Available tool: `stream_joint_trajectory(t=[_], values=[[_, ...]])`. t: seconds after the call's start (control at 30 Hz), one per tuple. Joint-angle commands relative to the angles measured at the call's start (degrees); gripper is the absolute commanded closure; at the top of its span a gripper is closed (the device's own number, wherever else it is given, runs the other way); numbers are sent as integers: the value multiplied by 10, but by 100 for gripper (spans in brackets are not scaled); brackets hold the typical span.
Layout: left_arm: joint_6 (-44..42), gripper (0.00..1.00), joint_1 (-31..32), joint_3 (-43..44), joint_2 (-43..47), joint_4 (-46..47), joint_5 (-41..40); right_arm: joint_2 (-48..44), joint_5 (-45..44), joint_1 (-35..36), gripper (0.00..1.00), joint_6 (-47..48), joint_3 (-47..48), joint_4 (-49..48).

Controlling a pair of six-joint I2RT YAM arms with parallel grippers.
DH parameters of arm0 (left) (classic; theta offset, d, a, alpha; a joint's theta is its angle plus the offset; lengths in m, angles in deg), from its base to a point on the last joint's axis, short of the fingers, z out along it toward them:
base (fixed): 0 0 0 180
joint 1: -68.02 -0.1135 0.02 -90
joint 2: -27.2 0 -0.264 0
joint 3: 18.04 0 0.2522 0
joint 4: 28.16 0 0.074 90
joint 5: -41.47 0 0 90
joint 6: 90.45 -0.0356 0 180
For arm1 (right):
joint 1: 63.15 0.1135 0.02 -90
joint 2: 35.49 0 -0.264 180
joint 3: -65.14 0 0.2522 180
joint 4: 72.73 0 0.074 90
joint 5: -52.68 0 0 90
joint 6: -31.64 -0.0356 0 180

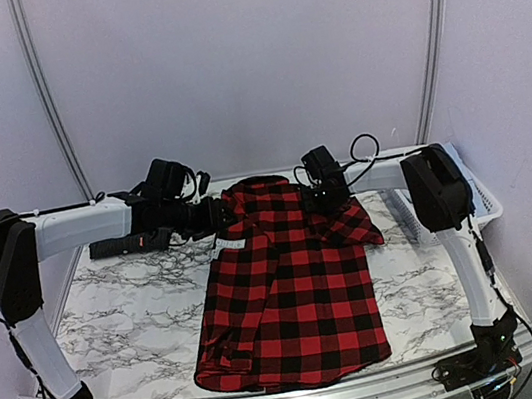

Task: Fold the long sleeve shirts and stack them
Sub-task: Pick up the sleeve from the 1/3-folded shirt.

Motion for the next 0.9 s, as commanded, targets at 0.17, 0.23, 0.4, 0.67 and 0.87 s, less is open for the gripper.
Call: stream_joint_trajectory(t=[0.17, 0.23, 0.4, 0.67, 0.87], values=[[-14, 45, -8, 18, 7, -27, -8, -50, 31, -4, 47, -6, -27, -13], [-15, 45, -9, 21, 8, -28, -8, -53, 33, -4, 47, -7, -33, -11], [-18, 45, -11, 27, 8, -33, -7, -61, 42, -3, 50, -7, -56, -11], [-19, 45, -12, 24, 12, -34, -9, -79, 44, -3, 69, -9, -90, -19], [-19, 45, -12, 22, 14, -34, -15, -103, 37, -3, 85, -3, -103, -19]])
